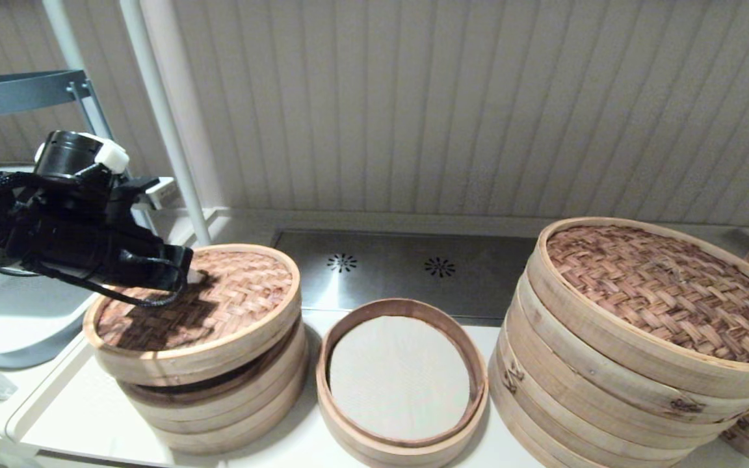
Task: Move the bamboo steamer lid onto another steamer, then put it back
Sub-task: Pick up the steamer, then put the steamer
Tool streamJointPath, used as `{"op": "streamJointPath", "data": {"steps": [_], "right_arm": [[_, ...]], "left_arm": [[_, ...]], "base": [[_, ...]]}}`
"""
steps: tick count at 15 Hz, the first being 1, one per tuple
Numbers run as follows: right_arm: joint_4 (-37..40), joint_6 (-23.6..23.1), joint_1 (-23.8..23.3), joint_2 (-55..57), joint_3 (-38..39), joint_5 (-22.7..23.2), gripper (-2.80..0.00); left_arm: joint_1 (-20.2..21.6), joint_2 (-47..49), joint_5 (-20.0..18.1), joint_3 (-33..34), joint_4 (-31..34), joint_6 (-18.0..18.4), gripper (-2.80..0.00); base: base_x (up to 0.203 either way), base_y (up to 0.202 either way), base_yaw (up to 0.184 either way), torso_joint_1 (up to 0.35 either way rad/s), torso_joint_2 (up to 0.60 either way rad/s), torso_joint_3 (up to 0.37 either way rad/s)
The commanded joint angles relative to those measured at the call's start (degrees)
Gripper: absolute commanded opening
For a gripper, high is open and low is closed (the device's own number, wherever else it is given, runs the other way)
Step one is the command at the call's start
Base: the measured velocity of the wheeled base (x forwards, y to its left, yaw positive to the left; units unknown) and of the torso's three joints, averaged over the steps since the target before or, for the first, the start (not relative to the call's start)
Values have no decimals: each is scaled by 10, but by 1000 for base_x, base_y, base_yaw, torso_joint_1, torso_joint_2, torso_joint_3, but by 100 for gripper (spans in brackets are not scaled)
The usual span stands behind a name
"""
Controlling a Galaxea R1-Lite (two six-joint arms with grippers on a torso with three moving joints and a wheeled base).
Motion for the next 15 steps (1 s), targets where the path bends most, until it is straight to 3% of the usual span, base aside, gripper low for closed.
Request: {"op": "streamJointPath", "data": {"steps": [1,5,15], "right_arm": [[0,-1,0,1,1,0,-280],[0,-1,0,0,0,0,-280],[0,-1,0,0,0,0,-280]], "left_arm": [[0,-4,-1,1,-9,-7,-280],[-20,-8,-2,-1,-19,-21,-280],[-131,-2,-5,-16,-58,-76,-280]], "base": [[0,0,0,0,0,0],[0,0,0,0,0,0],[0,0,0,0,0,0]]}}
